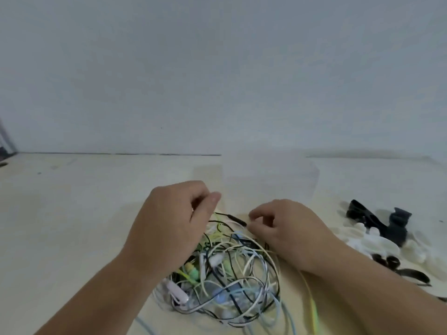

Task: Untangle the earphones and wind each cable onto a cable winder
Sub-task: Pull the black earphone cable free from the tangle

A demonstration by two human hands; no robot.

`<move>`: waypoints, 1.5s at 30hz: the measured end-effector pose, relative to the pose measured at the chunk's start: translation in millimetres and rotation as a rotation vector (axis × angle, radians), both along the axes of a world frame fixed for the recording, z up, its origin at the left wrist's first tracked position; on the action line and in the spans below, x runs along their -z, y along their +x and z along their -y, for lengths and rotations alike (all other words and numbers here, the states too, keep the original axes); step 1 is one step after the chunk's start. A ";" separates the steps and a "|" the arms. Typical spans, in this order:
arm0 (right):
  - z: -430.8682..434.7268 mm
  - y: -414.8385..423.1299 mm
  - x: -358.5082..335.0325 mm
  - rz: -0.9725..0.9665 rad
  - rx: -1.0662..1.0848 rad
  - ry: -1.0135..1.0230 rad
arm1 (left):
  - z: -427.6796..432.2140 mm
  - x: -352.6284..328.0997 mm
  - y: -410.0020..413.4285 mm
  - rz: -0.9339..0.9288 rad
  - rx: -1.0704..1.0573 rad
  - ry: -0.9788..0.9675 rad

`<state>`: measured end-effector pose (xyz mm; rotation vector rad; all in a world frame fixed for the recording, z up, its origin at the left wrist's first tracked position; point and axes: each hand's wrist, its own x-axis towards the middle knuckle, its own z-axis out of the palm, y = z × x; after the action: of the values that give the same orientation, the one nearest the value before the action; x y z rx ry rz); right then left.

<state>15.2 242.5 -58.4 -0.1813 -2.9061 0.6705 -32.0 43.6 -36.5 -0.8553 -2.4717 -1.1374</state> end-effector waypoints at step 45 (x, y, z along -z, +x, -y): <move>-20.2 36.7 -38.7 -0.072 -0.665 -1.815 | -1.1 -1.2 15.1 0.236 -0.007 -0.076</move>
<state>51.9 262.7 -19.8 0.6039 -1.2626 2.8948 -16.9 44.7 -35.4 -0.7713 -2.7213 -1.2119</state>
